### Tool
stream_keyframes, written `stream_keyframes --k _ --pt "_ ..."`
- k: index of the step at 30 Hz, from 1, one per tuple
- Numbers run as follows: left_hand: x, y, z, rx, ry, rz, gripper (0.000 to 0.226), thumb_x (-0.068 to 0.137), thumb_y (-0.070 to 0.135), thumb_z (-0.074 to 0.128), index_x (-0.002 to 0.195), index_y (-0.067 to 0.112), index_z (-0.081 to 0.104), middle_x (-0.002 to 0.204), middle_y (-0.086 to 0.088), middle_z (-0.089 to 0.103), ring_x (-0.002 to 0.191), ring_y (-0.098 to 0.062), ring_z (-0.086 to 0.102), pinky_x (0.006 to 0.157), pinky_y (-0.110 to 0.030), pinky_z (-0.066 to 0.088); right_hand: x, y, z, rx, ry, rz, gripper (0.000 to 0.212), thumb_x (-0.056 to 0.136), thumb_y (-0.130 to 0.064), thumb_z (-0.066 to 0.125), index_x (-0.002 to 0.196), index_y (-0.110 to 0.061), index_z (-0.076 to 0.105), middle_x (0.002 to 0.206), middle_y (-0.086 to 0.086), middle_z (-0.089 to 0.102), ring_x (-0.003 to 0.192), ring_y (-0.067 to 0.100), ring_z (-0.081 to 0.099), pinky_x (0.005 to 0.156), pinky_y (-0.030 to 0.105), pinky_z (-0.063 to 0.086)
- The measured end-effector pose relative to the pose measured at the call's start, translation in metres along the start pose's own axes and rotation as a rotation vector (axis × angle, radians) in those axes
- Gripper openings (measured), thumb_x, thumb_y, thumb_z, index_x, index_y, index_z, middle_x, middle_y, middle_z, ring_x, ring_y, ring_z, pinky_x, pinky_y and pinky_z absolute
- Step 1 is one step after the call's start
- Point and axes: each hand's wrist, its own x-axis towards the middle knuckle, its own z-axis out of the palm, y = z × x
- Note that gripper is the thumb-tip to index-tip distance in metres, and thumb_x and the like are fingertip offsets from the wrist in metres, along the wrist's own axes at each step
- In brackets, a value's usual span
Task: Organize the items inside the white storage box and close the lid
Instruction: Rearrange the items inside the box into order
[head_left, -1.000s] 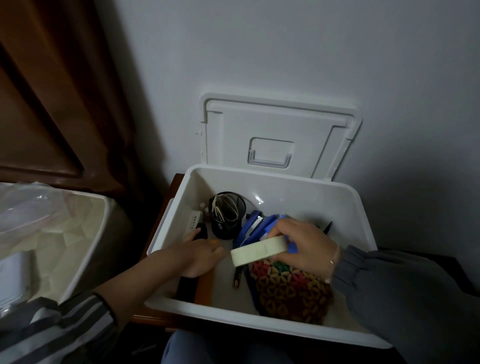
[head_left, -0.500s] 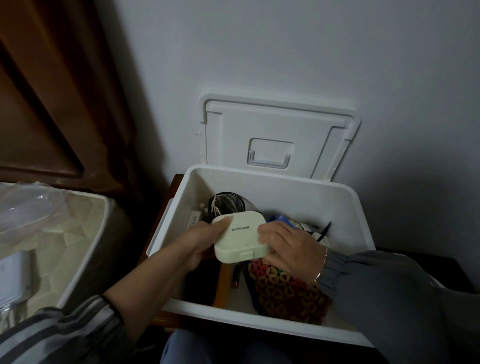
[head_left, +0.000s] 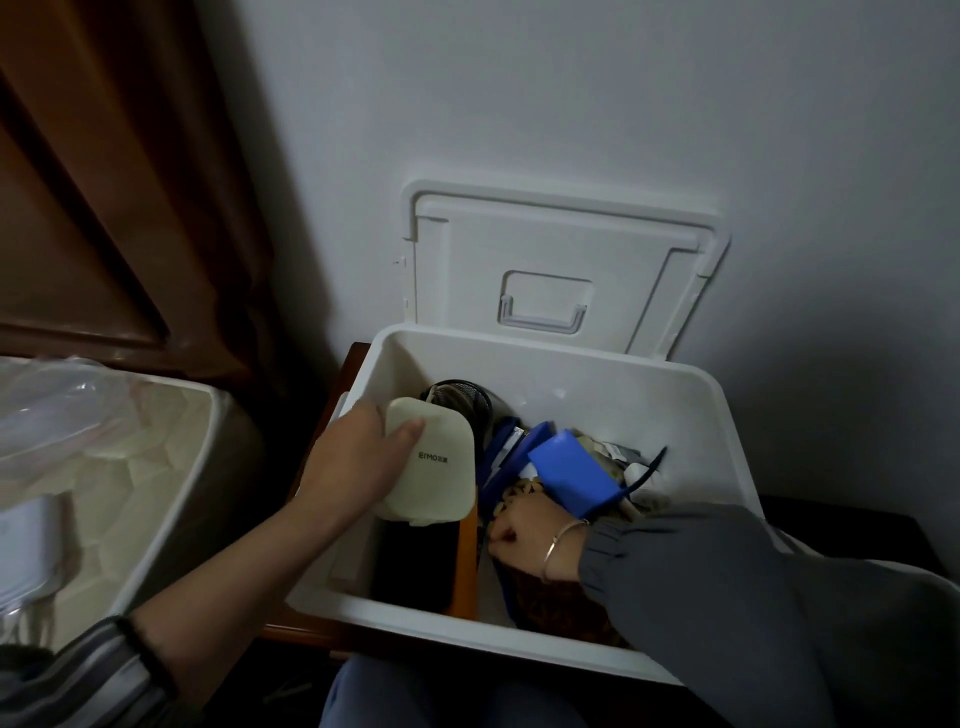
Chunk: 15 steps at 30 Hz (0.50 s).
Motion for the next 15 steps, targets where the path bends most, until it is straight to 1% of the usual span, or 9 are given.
stream_keyframes --k 2,4,5,6,7,9,11,12,15 --pt "0.000 -0.002 -0.007 0.028 0.007 0.027 0.045 0.089 0.052 0.054 0.096 0.008 0.055 0.089 -0.007 0.060 0.084 -0.027 0.059 0.065 -0.032 0.040 0.009 -0.007 0.001 0.073 -0.075 0.069 0.031 0.093 -0.017 0.047 0.097 0.006 0.069 0.097 0.019 0.067 0.078 0.023 0.052 0.072 0.028 0.039" --pt "0.000 -0.003 -0.014 0.047 0.022 0.051 0.043 0.089 0.052 0.055 0.094 0.009 0.054 0.082 -0.001 0.059 0.071 -0.020 0.057 0.056 -0.029 0.040 0.014 -0.013 0.004 0.110 -0.164 0.103 0.030 0.092 -0.013 0.047 0.108 0.004 0.066 0.105 0.017 0.065 0.086 0.026 0.054 0.077 0.029 0.042" --pt "-0.001 -0.005 -0.017 0.054 0.030 0.060 0.039 0.089 0.051 0.056 0.092 0.012 0.053 0.076 0.003 0.055 0.063 -0.012 0.053 0.050 -0.025 0.037 0.016 -0.016 0.003 0.126 -0.189 0.106 0.030 0.092 -0.010 0.047 0.114 0.002 0.064 0.114 0.016 0.064 0.093 0.027 0.056 0.084 0.029 0.044" --pt "-0.001 -0.005 -0.021 0.067 0.035 0.068 0.036 0.088 0.050 0.057 0.088 0.014 0.051 0.071 0.008 0.051 0.059 -0.005 0.048 0.046 -0.020 0.032 0.016 -0.018 0.003 0.170 -0.196 0.106 0.033 0.092 -0.008 0.047 0.121 -0.003 0.061 0.124 0.014 0.061 0.105 0.028 0.056 0.093 0.030 0.043" --pt "-0.002 -0.006 -0.025 0.083 0.039 0.077 0.034 0.088 0.049 0.057 0.085 0.016 0.049 0.068 0.010 0.048 0.056 -0.003 0.045 0.044 -0.017 0.028 0.017 -0.020 0.003 0.239 -0.187 0.092 0.038 0.091 -0.005 0.047 0.127 -0.010 0.058 0.132 0.010 0.056 0.118 0.026 0.051 0.102 0.031 0.040" --pt "-0.003 -0.009 -0.030 0.110 0.032 0.091 0.033 0.088 0.048 0.058 0.083 0.017 0.048 0.067 0.011 0.048 0.055 -0.002 0.045 0.044 -0.017 0.026 0.019 -0.024 0.001 0.320 -0.173 0.008 0.048 0.091 0.002 0.045 0.135 -0.016 0.052 0.143 0.007 0.045 0.132 0.023 0.040 0.112 0.030 0.031" --pt "-0.006 -0.008 -0.035 0.140 -0.003 0.102 0.033 0.088 0.047 0.059 0.084 0.016 0.048 0.070 0.008 0.051 0.057 -0.004 0.047 0.045 -0.019 0.028 0.023 -0.024 0.002 0.200 -0.188 -0.134 0.051 0.091 0.007 0.042 0.137 -0.013 0.048 0.149 0.008 0.036 0.137 0.024 0.032 0.115 0.031 0.025" --pt "-0.008 -0.008 -0.036 0.162 -0.016 0.113 0.033 0.088 0.047 0.059 0.086 0.016 0.047 0.072 0.006 0.052 0.058 -0.006 0.048 0.045 -0.020 0.029 0.024 -0.023 0.002 0.119 -0.183 -0.199 0.051 0.091 0.007 0.041 0.138 -0.011 0.048 0.150 0.008 0.034 0.139 0.024 0.030 0.115 0.033 0.024" --pt "-0.016 -0.004 -0.031 0.254 -0.047 0.163 0.033 0.088 0.049 0.059 0.085 0.020 0.043 0.076 0.005 0.049 0.061 -0.009 0.045 0.046 -0.020 0.027 0.028 -0.010 0.000 -0.165 -0.141 -0.313 0.047 0.091 -0.001 0.042 0.136 -0.015 0.050 0.153 -0.001 0.031 0.144 0.021 0.017 0.113 0.043 0.025"
